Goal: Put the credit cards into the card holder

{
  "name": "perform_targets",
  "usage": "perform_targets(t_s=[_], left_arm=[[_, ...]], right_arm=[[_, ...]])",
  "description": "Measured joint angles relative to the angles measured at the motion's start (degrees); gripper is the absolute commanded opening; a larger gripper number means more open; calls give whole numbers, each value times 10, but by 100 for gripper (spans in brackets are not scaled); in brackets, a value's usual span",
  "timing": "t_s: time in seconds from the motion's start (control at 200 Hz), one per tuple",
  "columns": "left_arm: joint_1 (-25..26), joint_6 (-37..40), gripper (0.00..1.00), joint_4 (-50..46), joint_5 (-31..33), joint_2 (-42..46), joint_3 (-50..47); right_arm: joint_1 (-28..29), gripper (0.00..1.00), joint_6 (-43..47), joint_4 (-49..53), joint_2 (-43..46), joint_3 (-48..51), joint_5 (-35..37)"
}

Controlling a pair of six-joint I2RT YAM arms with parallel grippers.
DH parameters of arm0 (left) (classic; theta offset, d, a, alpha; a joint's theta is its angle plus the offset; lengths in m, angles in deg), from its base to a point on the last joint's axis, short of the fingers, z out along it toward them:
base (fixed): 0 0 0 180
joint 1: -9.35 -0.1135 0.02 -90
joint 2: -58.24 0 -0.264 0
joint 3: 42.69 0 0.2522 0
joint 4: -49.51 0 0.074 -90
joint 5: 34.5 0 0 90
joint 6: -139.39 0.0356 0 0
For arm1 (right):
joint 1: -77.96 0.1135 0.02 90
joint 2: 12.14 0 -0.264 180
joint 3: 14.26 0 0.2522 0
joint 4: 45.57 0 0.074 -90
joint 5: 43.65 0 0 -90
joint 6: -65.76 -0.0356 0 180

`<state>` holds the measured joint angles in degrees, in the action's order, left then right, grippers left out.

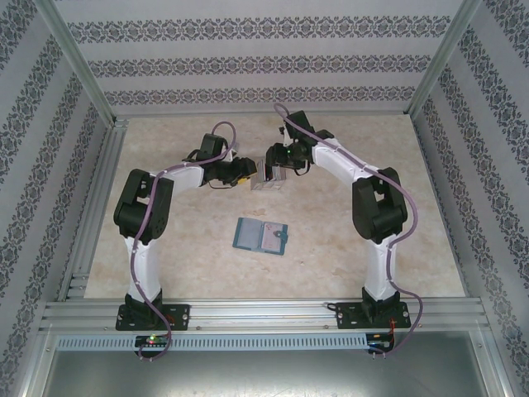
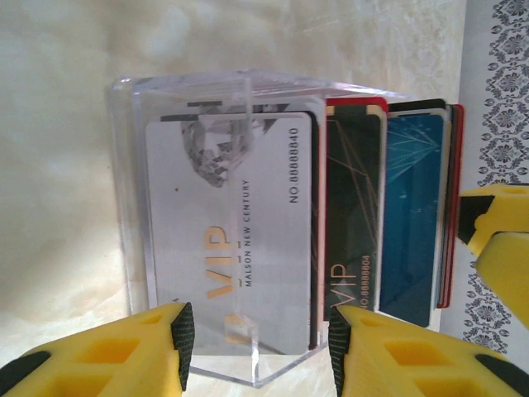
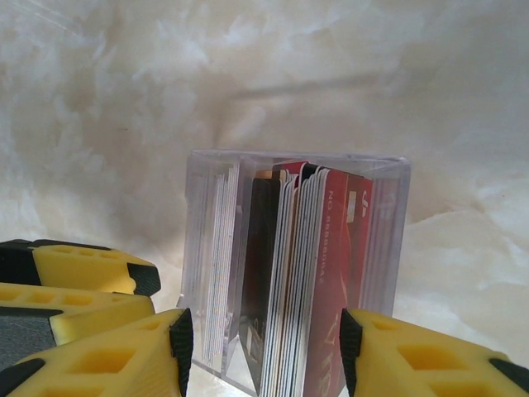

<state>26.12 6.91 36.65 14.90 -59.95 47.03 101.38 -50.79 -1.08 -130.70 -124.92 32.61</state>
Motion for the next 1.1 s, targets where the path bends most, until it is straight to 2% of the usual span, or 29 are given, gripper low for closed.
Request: perform_targets(t_s=[0.739, 1.099], left_arm=[[9, -16, 49, 22, -14, -20, 0], [9, -16, 49, 22, -14, -20, 0]], right_arm=[[12, 52, 11, 34, -40, -46, 10], [12, 48, 11, 34, -39, -42, 14]])
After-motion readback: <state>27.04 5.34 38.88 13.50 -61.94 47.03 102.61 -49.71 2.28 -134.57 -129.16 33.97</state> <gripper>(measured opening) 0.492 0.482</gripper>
